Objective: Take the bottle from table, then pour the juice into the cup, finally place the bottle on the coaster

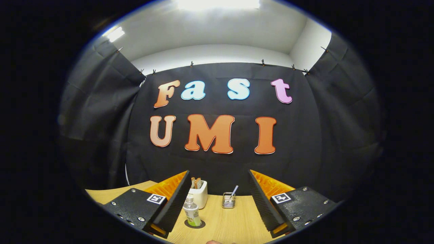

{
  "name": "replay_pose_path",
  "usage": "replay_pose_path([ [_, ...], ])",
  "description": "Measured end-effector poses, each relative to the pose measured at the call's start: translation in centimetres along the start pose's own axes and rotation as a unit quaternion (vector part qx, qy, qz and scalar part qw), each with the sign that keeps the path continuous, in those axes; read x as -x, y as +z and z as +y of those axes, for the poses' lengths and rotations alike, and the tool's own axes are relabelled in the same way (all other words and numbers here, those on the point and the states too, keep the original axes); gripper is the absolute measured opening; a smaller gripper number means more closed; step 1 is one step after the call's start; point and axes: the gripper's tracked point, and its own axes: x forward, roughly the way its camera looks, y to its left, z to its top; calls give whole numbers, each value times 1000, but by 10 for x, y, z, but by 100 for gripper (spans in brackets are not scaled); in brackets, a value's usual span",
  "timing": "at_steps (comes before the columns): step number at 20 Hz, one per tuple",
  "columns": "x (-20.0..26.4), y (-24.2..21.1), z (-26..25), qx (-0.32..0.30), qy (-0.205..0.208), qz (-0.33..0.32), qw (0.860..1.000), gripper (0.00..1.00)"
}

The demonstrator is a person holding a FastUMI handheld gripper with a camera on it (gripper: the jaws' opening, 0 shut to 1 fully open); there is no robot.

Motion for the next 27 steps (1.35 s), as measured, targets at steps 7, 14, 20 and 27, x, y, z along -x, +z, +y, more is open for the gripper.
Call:
replay_pose_path([
  [7, 7, 8, -3, -10, -1, 1, 1000, 97],
  [14, 9, -4, -6, -31, -9, 10, 999, 97],
  [20, 6, -3, -6, -21, -14, 6, 1000, 98],
  [27, 5, -10, -4, -22, -15, 19, 999, 97],
])
